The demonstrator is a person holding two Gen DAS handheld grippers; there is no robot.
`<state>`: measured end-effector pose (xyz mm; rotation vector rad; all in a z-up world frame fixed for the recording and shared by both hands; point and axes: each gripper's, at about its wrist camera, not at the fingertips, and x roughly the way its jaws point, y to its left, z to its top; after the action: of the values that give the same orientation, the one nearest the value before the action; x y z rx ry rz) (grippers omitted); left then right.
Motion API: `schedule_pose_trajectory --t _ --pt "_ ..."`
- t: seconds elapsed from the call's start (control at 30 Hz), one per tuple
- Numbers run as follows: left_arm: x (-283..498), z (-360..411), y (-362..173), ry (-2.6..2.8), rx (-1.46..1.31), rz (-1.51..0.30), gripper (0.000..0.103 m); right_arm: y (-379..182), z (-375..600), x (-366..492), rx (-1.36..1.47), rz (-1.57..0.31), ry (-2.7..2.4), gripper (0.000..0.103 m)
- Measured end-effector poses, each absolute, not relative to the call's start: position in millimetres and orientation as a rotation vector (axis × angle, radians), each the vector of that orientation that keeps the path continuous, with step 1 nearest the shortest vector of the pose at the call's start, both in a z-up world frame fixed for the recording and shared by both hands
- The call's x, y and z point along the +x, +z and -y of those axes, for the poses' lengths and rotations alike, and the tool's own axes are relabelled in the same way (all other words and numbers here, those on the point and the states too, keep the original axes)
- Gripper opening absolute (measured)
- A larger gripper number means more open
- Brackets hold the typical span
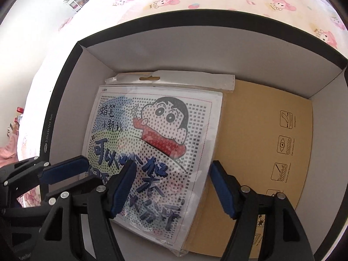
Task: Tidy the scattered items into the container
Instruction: 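Push the bead-art kit flat inside the box with the left gripper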
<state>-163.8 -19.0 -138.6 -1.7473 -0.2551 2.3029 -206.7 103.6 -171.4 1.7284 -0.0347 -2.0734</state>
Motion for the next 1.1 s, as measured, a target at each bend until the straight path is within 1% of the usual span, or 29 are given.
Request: schedule_pose_trajectory --t 0.1,0.13,0.27,0.33,0.43,0.47,0.53,0.63,0.67,0.73,0.8,0.87,0.97,1.03,1.1 --pt "-179 19 -132 2.341 -1.73 0.261 0.036 -161 -122 -200 1.673 0.161 -2.12 0.068" --pt "-188 15 -133 2.347 -1.728 0.253 0.036 -154 -130 -198 1.638 0.177 -2.165 0.068" --pt "-238 4 -139 2.372 -1.769 0.202 0.036 -132 -152 -195 1.53 0.178 -2.374 0.068" --pt "-262 -1 -152 2.404 -1.822 0.166 0.036 -137 -155 -199 1.56 0.188 -2.381 0.068" --pt "-281 2 -159 2.423 -1.862 0.206 0.036 -147 -166 -214 1.61 0.189 -2.318 0.068" --pt "-282 5 -158 2.429 -1.845 0.24 0.037 -152 -163 -216 1.611 0.186 -2.296 0.068" --pt "-286 8 -160 2.398 -1.846 0.285 0.044 -162 -156 -227 1.644 0.181 -2.242 0.068" --pt "-292 12 -167 2.354 -1.905 0.323 0.044 -170 -154 -234 1.676 0.258 -2.154 0.068" --pt "-291 15 -169 2.322 -1.931 0.345 0.043 -169 -152 -234 1.679 0.25 -2.147 0.068" --pt "-281 20 -166 2.271 -1.927 0.361 0.042 -168 -146 -230 1.683 0.19 -2.138 0.068" --pt "-274 17 -159 2.295 -1.879 0.304 0.042 -167 -138 -221 1.669 0.13 -2.089 0.068" --pt "-269 16 -154 2.292 -1.865 0.283 0.043 -164 -131 -213 1.649 0.093 -2.06 0.069" --pt "-268 23 -150 2.277 -1.87 0.332 0.043 -162 -126 -208 1.661 0.029 -2.072 0.069" --pt "-266 27 -147 2.276 -1.854 0.389 0.043 -163 -129 -211 1.677 0.068 -2.065 0.069" --pt "-257 25 -137 2.305 -1.813 0.377 0.043 -164 -136 -214 1.697 0.132 -2.053 0.069"
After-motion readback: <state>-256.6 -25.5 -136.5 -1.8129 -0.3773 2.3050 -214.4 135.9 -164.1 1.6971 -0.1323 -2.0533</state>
